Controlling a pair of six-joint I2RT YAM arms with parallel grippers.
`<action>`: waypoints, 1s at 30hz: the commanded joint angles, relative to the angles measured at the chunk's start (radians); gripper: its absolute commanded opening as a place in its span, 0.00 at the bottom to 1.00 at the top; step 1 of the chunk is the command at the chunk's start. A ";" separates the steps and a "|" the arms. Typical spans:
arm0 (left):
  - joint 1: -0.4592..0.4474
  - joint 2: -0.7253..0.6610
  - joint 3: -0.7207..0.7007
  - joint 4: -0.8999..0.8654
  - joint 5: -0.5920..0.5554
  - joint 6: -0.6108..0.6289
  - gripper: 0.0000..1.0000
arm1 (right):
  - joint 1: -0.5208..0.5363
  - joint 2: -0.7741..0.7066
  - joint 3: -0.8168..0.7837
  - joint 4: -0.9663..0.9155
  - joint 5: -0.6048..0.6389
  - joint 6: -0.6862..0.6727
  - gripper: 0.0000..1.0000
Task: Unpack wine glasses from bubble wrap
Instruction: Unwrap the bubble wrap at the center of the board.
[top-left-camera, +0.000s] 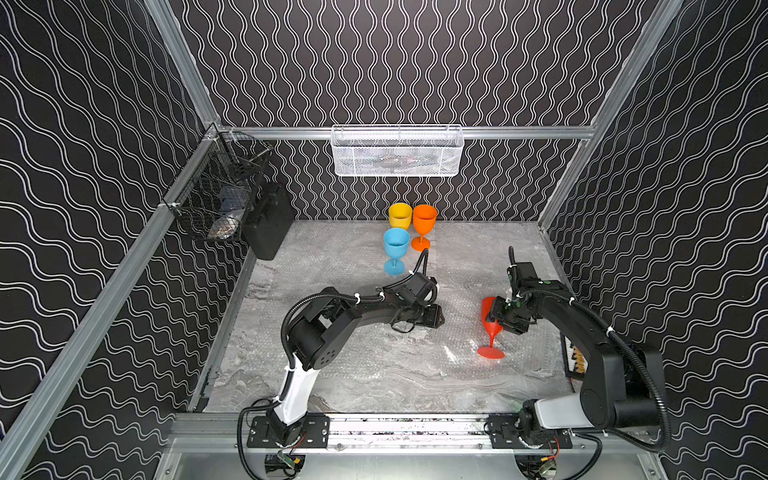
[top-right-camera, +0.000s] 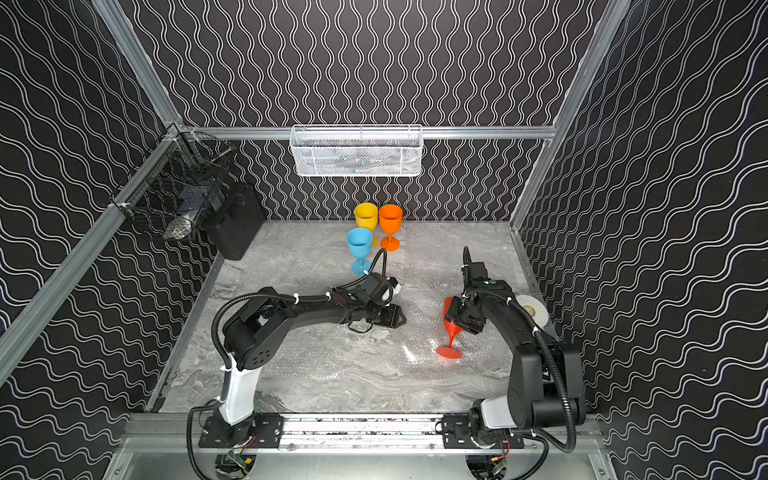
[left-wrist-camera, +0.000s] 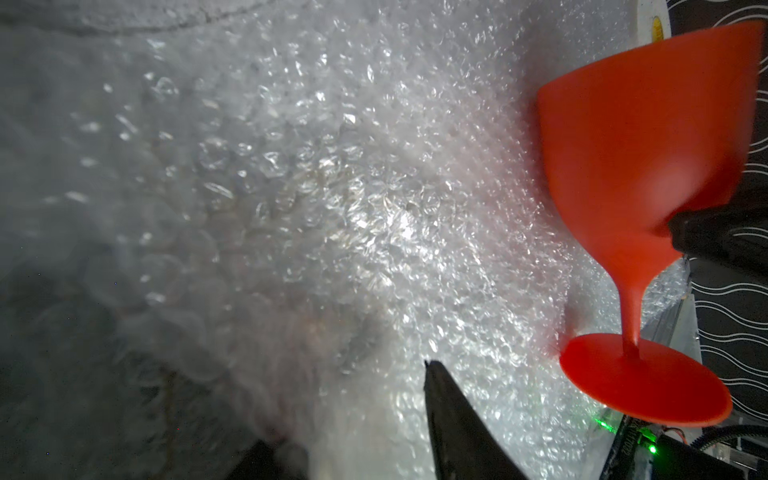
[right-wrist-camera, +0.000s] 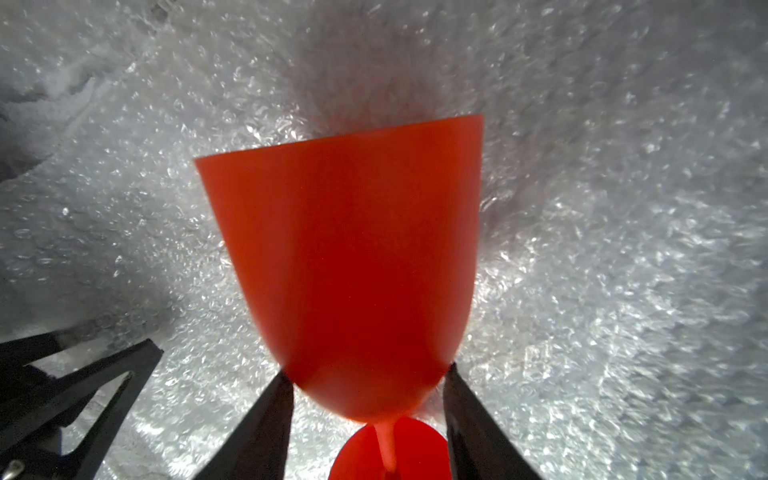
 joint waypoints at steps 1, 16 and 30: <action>0.001 0.002 0.003 -0.026 -0.014 0.030 0.44 | -0.002 -0.003 -0.005 -0.013 0.021 0.003 0.54; 0.009 0.089 0.099 -0.054 -0.043 0.051 0.44 | -0.002 -0.011 -0.004 0.010 -0.013 0.002 0.54; 0.016 0.015 0.093 -0.138 -0.114 0.098 0.52 | -0.002 0.025 0.020 0.019 0.021 -0.012 0.74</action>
